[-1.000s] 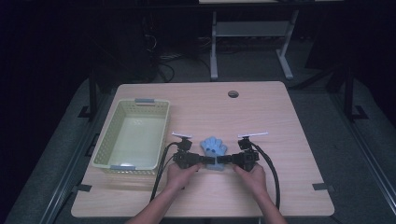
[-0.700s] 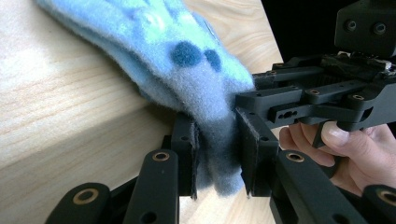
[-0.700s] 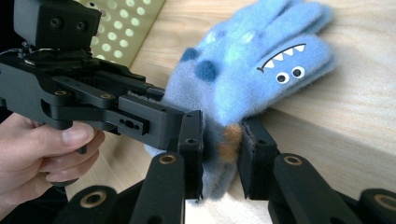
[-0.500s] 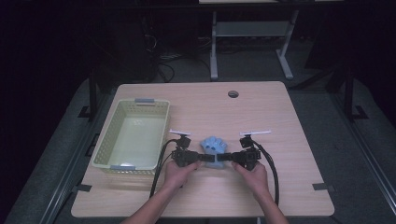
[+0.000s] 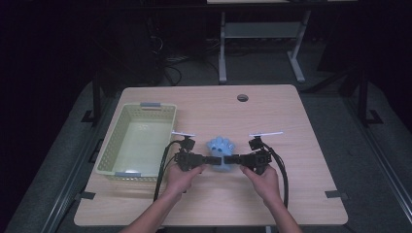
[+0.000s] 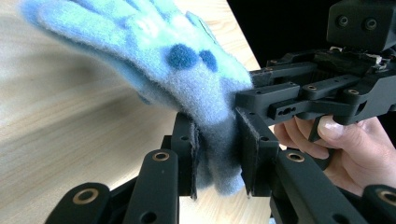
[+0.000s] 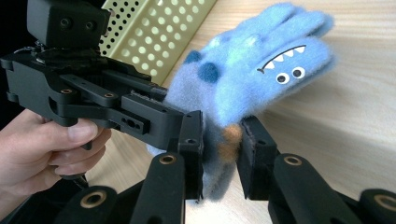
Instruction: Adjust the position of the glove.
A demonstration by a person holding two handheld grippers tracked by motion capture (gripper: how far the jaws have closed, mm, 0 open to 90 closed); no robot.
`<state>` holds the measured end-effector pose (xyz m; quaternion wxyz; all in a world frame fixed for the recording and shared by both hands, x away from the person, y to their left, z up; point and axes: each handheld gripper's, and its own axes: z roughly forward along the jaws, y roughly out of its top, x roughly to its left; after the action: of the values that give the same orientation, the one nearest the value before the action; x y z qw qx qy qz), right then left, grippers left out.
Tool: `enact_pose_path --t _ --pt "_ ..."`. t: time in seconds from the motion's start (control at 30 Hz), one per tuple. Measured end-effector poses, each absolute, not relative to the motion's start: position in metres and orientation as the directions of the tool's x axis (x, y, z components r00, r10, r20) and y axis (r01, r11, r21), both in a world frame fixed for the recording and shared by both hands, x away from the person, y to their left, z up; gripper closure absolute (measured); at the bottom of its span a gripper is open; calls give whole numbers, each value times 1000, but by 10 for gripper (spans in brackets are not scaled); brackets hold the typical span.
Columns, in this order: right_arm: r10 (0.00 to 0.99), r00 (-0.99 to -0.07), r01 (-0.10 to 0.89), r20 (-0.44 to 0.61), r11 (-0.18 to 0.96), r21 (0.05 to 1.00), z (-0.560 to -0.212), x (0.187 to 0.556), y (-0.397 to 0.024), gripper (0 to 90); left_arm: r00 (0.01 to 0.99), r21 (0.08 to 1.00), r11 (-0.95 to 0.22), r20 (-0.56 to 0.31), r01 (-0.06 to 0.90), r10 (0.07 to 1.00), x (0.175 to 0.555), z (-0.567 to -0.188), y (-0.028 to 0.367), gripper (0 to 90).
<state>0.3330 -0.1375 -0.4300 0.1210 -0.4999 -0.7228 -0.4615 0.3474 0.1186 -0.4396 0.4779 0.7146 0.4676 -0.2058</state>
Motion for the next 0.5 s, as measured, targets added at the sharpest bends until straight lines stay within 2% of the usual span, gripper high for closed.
enact_pose_path --t 0.5 --pt "611 -497 819 616 96 566 -415 337 -127 733 495 510 -106 -730 853 471 349 -427 129 698"
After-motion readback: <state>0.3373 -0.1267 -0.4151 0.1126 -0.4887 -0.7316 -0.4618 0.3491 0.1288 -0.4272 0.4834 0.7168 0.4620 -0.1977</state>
